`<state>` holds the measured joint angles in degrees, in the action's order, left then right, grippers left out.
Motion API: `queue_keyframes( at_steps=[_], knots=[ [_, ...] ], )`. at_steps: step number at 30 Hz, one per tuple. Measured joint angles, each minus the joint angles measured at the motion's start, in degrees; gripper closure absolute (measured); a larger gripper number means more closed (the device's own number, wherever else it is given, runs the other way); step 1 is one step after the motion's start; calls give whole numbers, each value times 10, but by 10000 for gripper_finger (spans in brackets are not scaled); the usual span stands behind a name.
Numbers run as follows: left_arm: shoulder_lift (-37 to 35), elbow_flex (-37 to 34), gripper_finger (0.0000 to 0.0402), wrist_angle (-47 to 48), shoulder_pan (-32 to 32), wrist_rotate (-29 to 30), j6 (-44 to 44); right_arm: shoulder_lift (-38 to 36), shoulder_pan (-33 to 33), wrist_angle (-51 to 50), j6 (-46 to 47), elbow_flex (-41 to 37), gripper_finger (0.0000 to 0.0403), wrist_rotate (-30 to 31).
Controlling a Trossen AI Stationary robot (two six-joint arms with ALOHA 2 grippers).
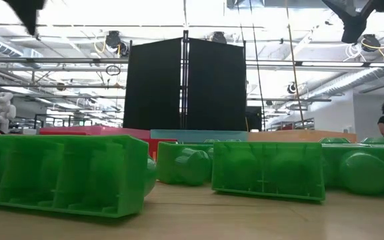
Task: Sort blocks
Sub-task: Put the red game piece into the red bin
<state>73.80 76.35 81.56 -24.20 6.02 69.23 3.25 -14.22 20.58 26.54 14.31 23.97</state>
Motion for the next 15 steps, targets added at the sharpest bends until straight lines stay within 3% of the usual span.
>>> queue_keyframes(
  at_steps=[4,10,15],
  knots=[
    [19,-2,70,20,-45,3,119,0,0,-4,-1,0,60,0],
    [56,-2,70,31,-119,2,145,0,0,-8,-2,0,60,0],
    [96,-2,70,32,-140,5,144,0,0,-8,-2,0,60,0]
  ],
)
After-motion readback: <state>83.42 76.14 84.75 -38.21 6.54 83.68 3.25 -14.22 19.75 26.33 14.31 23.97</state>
